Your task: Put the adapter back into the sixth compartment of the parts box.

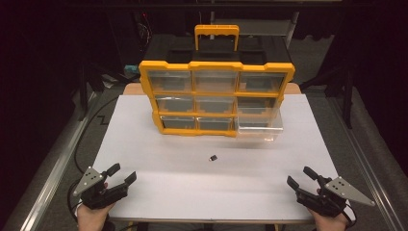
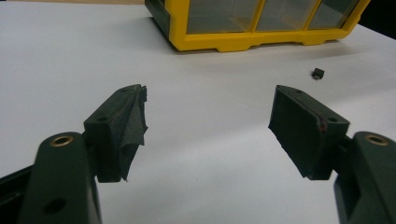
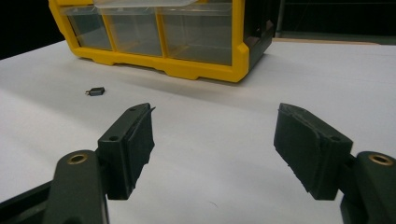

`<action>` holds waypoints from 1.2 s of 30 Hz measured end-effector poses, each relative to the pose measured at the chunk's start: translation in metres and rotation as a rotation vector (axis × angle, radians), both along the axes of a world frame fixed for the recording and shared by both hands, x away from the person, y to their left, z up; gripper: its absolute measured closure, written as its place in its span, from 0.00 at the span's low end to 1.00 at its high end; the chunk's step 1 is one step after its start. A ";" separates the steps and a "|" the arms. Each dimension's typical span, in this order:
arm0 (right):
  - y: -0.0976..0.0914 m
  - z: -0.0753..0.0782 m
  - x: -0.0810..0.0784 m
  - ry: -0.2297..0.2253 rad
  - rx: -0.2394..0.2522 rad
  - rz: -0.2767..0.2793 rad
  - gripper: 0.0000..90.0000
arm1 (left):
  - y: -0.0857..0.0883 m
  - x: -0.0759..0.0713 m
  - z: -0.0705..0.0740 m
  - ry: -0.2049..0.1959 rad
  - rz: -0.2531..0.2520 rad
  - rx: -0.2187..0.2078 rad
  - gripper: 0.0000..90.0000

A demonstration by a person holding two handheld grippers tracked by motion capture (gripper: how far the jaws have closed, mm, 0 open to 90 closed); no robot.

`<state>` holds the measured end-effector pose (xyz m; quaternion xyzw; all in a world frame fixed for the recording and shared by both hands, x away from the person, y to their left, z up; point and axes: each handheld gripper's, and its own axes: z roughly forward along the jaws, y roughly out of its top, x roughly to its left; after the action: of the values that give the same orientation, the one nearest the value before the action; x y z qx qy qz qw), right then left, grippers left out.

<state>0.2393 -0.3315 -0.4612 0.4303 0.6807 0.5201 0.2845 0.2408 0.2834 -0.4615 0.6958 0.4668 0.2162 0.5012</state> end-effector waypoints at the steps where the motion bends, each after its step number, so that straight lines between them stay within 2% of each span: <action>1: 0.000 0.000 0.000 0.000 0.000 0.000 0.32 | 0.000 0.000 0.000 0.000 0.000 0.000 0.31; 27: 0.003 0.001 0.003 0.014 -0.009 0.005 0.33 | -0.001 0.001 -0.001 -0.015 0.000 0.010 0.31; 36: 0.010 0.002 0.007 0.011 -0.026 0.030 0.35 | -0.001 0.001 -0.001 -0.014 0.007 0.002 0.31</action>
<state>0.2465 -0.3214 -0.4597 0.4190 0.6953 0.5132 0.2786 0.2421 0.2826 -0.4621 0.6933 0.4654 0.2233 0.5029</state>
